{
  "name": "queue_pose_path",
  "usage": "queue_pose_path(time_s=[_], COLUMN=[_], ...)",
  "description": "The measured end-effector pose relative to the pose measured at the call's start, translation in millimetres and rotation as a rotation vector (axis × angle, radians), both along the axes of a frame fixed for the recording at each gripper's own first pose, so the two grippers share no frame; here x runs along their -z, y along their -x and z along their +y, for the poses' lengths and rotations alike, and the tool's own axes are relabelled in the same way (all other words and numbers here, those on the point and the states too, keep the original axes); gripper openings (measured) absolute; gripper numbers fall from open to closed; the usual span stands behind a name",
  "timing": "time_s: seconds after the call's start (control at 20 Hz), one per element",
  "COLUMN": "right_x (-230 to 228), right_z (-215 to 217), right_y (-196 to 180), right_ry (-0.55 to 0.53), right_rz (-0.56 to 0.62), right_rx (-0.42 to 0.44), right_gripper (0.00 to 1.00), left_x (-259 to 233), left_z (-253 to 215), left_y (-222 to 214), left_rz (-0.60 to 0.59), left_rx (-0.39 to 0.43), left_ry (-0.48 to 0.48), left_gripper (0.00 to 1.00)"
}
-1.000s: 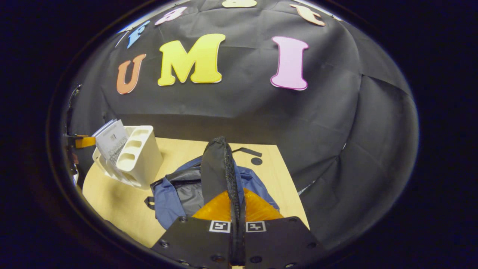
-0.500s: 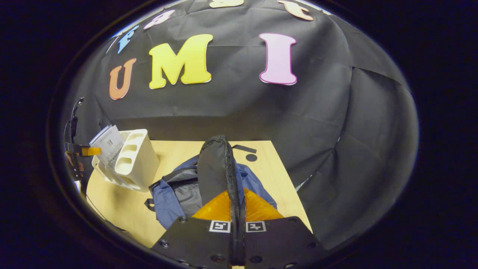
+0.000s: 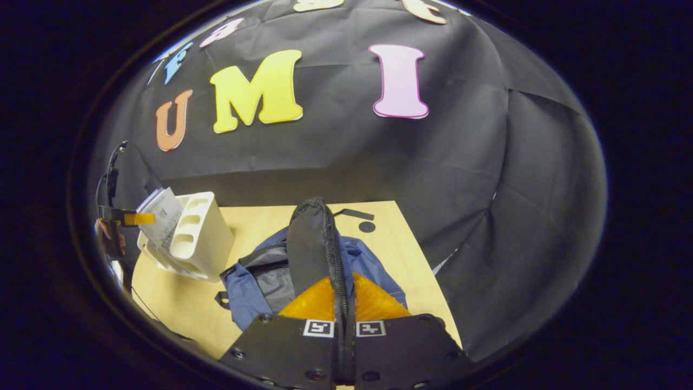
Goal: Open the schoolbag, grab two books from the bookshelf and put them into the schoolbag.
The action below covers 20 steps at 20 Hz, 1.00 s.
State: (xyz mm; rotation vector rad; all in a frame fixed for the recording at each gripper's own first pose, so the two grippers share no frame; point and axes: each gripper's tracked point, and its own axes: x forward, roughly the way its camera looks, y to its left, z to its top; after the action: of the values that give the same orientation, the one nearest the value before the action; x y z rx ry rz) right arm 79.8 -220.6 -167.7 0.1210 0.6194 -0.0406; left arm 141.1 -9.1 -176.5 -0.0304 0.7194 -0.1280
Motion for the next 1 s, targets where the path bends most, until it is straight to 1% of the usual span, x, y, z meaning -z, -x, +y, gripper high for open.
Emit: queue_pose_path(time_s=[0.05,0.15,0.2,0.25,0.3,0.35,0.4,0.45,0.5,0.55,0.6,0.65,0.7,0.75,0.8,1.0], right_x=[1,2,3,4,5,4,5,6,6,7,7,9,9,8,8,9], right_z=[-2,-4,-5,-8,-9,-9,-10,-11,-11,-12,-12,-12,-12,-13,-13,-8], right_y=[-1,-2,-4,-6,-7,-7,-7,-8,-7,-8,-7,-8,-7,-9,-9,-11], right_ry=[-0.006,-0.014,-0.011,-0.005,-0.004,-0.004,-0.003,-0.002,-0.002,-0.004,-0.009,-0.012,-0.016,-0.017,-0.018,-0.024], right_rz=[0.006,0.016,0.018,0.02,0.021,0.021,0.02,0.018,0.017,0.017,0.018,0.02,0.021,0.019,0.018,0.017], right_rx=[-0.002,-0.013,-0.019,-0.024,-0.027,-0.03,-0.032,-0.034,-0.038,-0.039,-0.039,-0.039,-0.041,-0.043,-0.046,-0.061], right_gripper=[0.0,0.0,0.0,0.0,0.0,0.02,0.0,0.0,0.0,0.0,0.0,0.0,0.0,0.0,0.0,0.0], left_x=[-2,3,8,13,17,22,25,33,37,37,40,45,40,45,44,43], left_z=[-2,-6,-8,-9,-6,-3,-1,3,5,5,4,3,7,4,3,-2], left_y=[-5,-10,-12,-15,-17,-19,-22,-25,-27,-29,-31,-31,-28,-31,-29,-21], left_rz=[0.03,0.133,0.187,0.234,0.272,0.308,0.335,0.359,0.386,0.406,0.43,0.459,0.494,0.52,0.535,0.57], left_rx=[0.012,0.035,0.052,0.077,0.097,0.112,0.129,0.137,0.145,0.15,0.146,0.136,0.113,0.114,0.12,0.117], left_ry=[0.018,0.056,0.057,0.04,0.004,-0.033,-0.062,-0.09,-0.116,-0.128,-0.126,-0.108,-0.116,-0.107,-0.101,-0.073], left_gripper=[0.98,0.97,0.98,0.97,0.96,0.95,0.92,0.9,0.84,0.81,0.76,0.73,0.66,0.67,0.55,0.46])
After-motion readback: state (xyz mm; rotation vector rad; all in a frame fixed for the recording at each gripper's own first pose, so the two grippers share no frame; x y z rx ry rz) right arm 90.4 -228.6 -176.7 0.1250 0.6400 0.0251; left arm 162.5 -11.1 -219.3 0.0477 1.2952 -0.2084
